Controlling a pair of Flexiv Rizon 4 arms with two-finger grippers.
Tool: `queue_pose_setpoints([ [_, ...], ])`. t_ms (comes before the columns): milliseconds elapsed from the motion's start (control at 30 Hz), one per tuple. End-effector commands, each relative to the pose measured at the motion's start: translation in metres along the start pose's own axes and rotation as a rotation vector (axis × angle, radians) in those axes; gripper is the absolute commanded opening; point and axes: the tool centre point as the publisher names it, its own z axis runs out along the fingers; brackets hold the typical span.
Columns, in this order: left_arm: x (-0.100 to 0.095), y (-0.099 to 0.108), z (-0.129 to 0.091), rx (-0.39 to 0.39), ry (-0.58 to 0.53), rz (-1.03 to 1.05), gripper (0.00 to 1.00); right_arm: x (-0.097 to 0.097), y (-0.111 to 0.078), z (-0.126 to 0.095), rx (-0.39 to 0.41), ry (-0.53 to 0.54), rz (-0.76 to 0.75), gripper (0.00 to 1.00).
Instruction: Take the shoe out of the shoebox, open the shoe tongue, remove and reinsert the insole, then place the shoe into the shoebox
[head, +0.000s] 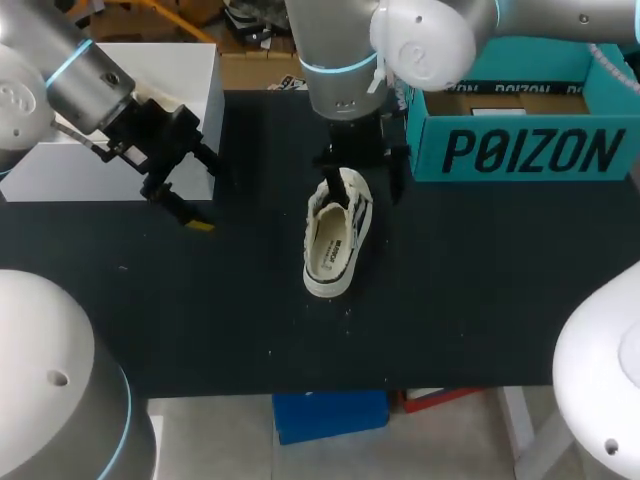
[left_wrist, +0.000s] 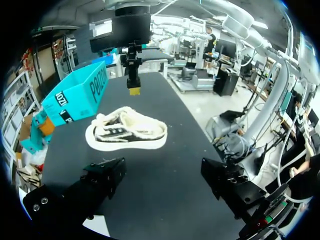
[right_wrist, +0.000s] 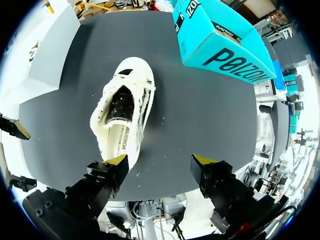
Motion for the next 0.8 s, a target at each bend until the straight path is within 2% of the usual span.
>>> queue_pose_setpoints([
  [33,0.0,0.0,0.0,-0.003,0.001,0.0,1.0,0.005,0.005,0.007,-0.009,-0.008,0.016,0.8],
  [200,0.0,0.0,0.0,-0.003,0.001,0.0,1.0,0.005,0.011,0.015,-0.038,0.034,0.047,0.85],
  [433,0.0,0.0,0.0,-0.003,0.001,0.0,1.0,0.005,0.017,0.023,-0.052,0.054,0.055,0.86],
  [567,0.0,0.0,0.0,-0.003,0.001,0.0,1.0,0.005,0.023,0.03,-0.063,0.06,0.058,0.83],
  [667,0.0,0.0,0.0,-0.003,0.001,0.0,1.0,0.007,0.029,0.035,-0.073,0.068,0.057,0.71],
  [800,0.0,0.0,0.0,-0.003,0.001,0.0,1.0,0.01,0.035,0.04,-0.075,0.077,0.051,0.75],
])
